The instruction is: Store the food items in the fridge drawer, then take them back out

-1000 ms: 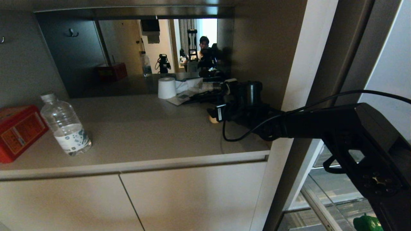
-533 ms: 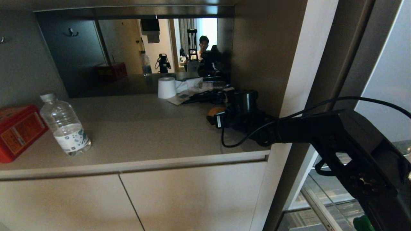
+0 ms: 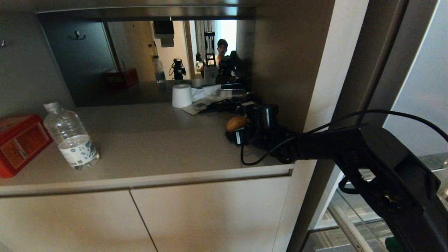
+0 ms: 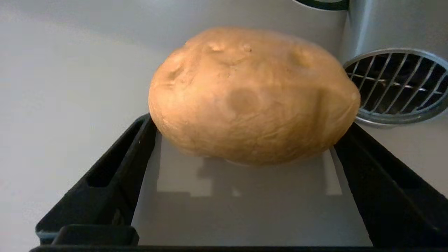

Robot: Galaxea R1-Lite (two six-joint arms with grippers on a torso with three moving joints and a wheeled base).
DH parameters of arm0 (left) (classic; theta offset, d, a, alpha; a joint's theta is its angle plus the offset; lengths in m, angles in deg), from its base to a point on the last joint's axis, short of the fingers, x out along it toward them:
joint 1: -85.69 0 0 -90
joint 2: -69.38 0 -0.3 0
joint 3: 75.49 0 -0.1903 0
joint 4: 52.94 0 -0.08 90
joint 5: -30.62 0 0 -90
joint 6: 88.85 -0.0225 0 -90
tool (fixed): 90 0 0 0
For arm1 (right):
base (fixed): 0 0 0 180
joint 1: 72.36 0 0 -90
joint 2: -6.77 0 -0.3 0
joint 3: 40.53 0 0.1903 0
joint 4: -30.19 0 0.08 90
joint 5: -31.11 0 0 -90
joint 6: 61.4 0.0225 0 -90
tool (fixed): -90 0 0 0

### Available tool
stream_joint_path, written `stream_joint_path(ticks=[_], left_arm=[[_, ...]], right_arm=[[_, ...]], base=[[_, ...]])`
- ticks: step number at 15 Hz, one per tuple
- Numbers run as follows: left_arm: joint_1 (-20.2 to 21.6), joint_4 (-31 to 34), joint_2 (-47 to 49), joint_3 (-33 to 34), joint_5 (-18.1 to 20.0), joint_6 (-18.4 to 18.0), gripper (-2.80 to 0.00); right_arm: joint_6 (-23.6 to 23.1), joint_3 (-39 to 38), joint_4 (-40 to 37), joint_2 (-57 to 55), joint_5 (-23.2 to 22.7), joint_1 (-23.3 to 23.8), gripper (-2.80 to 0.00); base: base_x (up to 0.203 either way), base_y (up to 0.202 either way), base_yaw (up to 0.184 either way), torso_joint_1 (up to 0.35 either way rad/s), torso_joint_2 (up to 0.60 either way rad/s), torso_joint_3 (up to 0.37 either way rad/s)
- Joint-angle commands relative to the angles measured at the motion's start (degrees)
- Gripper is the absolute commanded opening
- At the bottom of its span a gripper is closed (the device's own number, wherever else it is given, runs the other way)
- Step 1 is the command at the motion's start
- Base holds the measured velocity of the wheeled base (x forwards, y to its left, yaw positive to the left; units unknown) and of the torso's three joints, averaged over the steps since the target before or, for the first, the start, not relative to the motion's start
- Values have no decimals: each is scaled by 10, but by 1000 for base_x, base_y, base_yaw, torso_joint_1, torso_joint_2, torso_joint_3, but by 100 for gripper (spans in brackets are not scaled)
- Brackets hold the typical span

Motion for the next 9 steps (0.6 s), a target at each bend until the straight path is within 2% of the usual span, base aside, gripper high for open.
stream_joint_path(ticks=[1,2,3,9], left_arm=[[0,0,1,0,0,0,-280],[0,0,1,0,0,0,-280],[0,0,1,0,0,0,-280],[0,1,1,0,0,0,-280]], right_arm=[[0,0,2,0,0,0,0],[0,0,2,-1,0,0,0],[0,1,2,-2,0,0,-280],[1,-1,2,15,3,-1,-280]], base=[[0,0,0,0,0,0],[0,0,0,0,0,0],[0,0,0,0,0,0],[0,0,0,0,0,0]])
